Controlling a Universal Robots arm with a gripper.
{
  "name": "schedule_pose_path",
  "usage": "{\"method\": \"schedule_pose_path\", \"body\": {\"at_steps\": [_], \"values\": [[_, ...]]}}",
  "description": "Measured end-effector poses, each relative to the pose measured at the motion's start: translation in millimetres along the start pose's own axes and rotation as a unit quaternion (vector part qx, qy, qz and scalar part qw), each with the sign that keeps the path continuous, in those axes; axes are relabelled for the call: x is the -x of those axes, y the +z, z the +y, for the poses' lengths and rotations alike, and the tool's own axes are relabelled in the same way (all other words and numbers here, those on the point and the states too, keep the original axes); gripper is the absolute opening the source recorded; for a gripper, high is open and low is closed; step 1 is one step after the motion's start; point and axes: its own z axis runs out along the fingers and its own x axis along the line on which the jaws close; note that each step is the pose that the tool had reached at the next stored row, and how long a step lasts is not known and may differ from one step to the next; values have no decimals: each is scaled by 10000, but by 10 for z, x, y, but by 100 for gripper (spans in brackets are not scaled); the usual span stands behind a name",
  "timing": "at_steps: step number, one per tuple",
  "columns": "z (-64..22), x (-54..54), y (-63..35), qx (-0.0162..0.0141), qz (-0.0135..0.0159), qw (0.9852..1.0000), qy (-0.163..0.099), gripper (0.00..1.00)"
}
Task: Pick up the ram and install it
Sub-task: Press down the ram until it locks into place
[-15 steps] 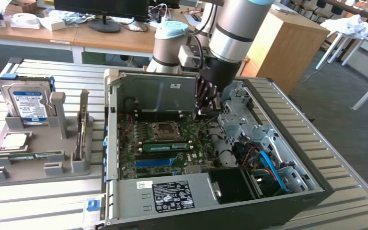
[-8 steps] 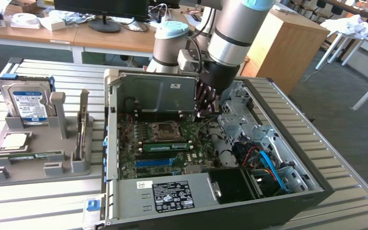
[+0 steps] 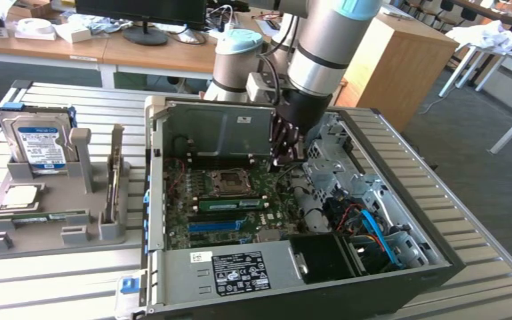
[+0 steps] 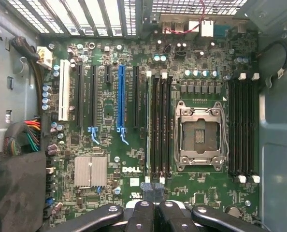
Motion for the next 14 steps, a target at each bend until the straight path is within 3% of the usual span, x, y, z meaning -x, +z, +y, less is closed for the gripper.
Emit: {"method": "schedule_pose_path", "body": {"at_steps": [14], "values": [[-4,-2,72,0,0,10000,0,10]]}}
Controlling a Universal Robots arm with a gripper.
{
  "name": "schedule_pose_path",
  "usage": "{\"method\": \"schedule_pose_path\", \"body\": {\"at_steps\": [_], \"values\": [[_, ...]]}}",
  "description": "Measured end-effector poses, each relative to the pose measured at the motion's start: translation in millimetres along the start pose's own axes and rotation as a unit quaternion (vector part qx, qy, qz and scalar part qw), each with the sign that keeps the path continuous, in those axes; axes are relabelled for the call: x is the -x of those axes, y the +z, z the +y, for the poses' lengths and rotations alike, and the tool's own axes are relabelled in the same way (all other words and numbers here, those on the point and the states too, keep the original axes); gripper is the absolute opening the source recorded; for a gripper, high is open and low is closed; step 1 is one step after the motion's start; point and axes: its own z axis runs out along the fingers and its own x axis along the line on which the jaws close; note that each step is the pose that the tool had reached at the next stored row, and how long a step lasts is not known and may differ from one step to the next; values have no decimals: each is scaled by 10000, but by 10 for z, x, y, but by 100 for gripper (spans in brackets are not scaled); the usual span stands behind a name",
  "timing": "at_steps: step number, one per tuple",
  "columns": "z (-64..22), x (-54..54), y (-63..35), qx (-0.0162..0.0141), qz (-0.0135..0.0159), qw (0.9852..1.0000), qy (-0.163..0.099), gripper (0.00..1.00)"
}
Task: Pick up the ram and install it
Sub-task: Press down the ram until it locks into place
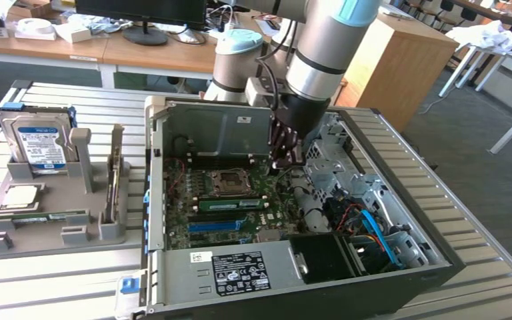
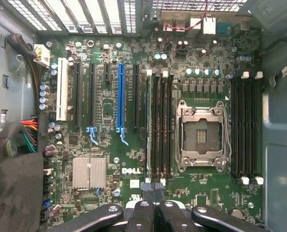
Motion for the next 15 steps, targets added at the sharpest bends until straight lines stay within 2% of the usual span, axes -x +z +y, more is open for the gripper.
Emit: {"method": "schedule_pose_path", "body": {"at_steps": [15], "values": [[-4,-2,74,0,0,10000,0,10]]}}
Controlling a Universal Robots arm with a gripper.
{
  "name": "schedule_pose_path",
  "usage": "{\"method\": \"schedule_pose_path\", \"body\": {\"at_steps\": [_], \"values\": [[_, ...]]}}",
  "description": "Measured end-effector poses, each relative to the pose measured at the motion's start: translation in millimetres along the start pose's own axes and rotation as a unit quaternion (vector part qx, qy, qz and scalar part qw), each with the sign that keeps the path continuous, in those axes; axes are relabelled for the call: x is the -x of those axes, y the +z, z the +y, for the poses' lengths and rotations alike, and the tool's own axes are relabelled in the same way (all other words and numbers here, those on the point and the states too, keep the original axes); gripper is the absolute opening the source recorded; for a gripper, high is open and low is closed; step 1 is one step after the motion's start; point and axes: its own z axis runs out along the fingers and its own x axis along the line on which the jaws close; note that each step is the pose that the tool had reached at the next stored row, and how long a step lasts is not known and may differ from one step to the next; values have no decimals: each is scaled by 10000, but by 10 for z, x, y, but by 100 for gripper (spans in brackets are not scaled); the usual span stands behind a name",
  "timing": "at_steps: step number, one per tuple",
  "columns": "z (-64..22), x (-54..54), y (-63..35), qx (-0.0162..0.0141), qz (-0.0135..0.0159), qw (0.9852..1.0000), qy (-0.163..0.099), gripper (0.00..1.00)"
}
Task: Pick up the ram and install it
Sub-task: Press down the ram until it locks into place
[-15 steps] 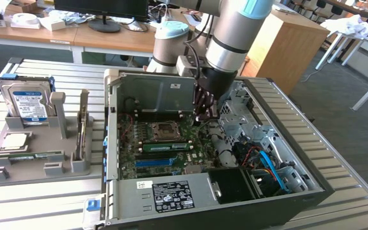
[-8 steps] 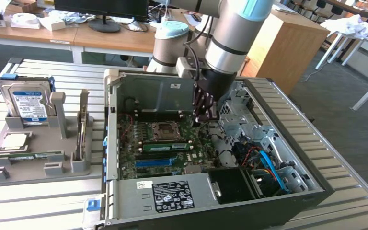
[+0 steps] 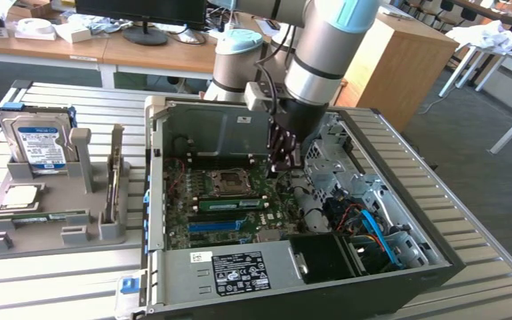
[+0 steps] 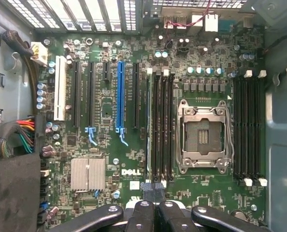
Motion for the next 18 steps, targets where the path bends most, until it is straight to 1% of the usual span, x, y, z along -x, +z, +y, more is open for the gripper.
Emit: {"method": "schedule_pose_path", "body": {"at_steps": [18], "values": [[-4,-3,89,0,0,10000,0,10]]}}
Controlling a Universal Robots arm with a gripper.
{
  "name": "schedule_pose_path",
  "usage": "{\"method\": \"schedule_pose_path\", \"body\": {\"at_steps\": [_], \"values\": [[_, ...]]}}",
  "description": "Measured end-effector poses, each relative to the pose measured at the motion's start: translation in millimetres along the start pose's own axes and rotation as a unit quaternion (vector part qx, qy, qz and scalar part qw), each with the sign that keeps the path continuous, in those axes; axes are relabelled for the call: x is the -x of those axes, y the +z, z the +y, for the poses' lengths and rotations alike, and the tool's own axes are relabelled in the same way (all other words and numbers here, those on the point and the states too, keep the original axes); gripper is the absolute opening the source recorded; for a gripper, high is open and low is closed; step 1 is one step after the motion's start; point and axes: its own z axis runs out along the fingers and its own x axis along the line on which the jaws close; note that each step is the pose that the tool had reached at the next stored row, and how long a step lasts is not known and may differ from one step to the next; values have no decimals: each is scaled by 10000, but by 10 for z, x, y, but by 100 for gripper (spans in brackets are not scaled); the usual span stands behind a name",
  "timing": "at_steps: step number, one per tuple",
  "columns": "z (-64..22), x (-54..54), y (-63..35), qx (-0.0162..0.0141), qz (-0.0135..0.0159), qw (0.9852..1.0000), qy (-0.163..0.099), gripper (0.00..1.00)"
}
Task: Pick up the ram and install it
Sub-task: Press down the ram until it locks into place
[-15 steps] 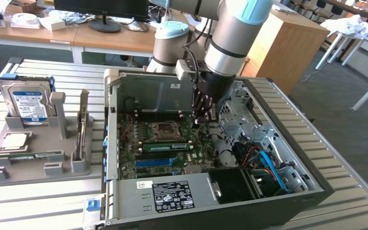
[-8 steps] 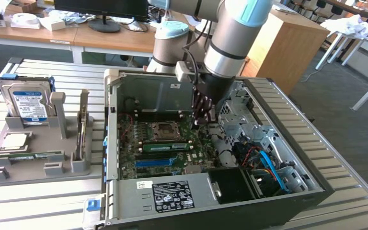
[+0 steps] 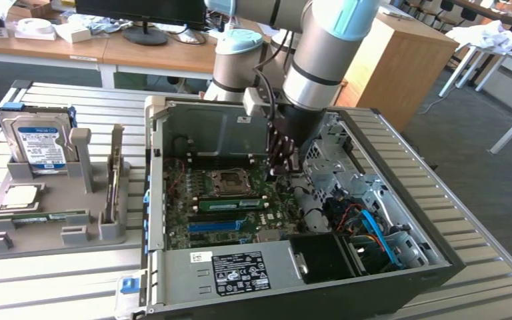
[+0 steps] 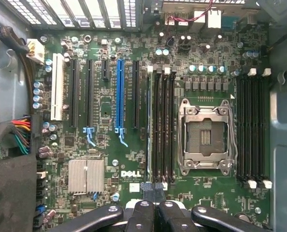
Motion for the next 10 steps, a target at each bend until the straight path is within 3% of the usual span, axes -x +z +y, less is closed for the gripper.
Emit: {"method": "schedule_pose_path", "body": {"at_steps": [10], "values": [[-3,-2,56,0,1,10000,0,10]]}}
